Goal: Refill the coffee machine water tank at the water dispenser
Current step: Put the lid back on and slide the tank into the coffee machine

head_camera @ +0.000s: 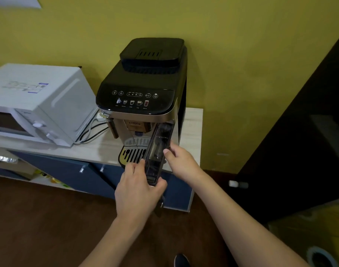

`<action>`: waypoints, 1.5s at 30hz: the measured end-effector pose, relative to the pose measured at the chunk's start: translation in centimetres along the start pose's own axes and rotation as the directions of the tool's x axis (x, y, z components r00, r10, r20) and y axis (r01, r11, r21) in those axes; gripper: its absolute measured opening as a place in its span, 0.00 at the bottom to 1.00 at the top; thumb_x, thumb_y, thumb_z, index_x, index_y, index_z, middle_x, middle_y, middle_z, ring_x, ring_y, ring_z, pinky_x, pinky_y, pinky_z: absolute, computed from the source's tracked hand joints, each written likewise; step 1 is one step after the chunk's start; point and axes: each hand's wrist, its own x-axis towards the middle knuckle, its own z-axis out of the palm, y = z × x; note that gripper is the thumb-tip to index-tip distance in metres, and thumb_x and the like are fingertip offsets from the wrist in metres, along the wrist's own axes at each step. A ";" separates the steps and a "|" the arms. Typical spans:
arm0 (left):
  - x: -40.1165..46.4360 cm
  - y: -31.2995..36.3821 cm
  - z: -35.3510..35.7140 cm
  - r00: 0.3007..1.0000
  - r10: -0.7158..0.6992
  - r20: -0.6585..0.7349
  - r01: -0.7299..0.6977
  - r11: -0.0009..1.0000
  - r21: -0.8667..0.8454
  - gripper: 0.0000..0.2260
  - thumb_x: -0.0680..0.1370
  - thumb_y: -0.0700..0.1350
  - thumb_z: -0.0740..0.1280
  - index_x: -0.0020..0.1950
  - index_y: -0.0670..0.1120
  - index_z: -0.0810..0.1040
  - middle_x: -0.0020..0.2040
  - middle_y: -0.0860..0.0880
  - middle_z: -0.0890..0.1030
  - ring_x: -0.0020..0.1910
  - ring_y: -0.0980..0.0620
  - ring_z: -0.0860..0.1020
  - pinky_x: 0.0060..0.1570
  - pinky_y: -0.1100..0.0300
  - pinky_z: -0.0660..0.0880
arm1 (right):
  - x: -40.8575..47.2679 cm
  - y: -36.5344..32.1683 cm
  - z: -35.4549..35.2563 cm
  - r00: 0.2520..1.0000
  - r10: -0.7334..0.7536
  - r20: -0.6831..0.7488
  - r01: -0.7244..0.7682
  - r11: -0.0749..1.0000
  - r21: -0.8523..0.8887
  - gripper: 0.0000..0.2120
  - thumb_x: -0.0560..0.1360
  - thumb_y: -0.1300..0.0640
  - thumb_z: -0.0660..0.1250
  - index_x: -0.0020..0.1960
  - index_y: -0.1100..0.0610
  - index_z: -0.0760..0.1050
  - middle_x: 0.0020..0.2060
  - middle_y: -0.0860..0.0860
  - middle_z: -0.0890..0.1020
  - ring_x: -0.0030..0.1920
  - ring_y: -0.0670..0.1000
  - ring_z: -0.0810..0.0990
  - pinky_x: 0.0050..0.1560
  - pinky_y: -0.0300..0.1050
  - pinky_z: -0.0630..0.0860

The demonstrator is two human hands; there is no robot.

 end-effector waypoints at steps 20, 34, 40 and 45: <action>3.0 2.7 0.8 1.000 -0.014 0.024 0.014 1.000 0.022 0.23 0.72 0.58 0.66 0.62 0.47 0.72 0.50 0.51 0.68 0.44 0.52 0.71 0.38 0.59 0.67 | 3.4 0.3 -1.7 0.998 0.044 0.034 -0.048 0.988 0.149 0.26 0.83 0.51 0.58 0.79 0.49 0.58 0.67 0.51 0.77 0.65 0.51 0.76 0.67 0.50 0.71; 3.5 3.1 0.7 1.000 -0.015 0.008 0.015 1.000 -0.001 0.21 0.70 0.58 0.66 0.58 0.48 0.73 0.50 0.51 0.69 0.46 0.51 0.72 0.39 0.58 0.68 | 4.0 0.0 -1.7 0.999 0.042 0.022 -0.045 0.990 0.137 0.22 0.83 0.52 0.57 0.76 0.51 0.63 0.64 0.51 0.79 0.62 0.52 0.78 0.67 0.52 0.71; 3.0 2.6 1.2 1.000 -0.008 -0.011 0.008 1.000 -0.015 0.23 0.71 0.59 0.66 0.60 0.48 0.73 0.50 0.51 0.69 0.45 0.52 0.72 0.38 0.59 0.67 | 3.2 0.3 -1.0 0.998 0.061 0.033 -0.066 0.983 0.169 0.29 0.83 0.50 0.55 0.81 0.48 0.49 0.75 0.49 0.68 0.73 0.53 0.69 0.74 0.54 0.65; 3.2 2.7 1.4 1.000 -0.007 -0.015 0.007 1.000 -0.027 0.23 0.71 0.58 0.68 0.61 0.47 0.72 0.51 0.51 0.69 0.45 0.53 0.72 0.38 0.59 0.66 | 3.6 0.6 -0.7 0.996 0.076 0.041 -0.083 0.978 0.189 0.30 0.82 0.48 0.54 0.81 0.46 0.47 0.76 0.53 0.68 0.74 0.55 0.68 0.74 0.57 0.65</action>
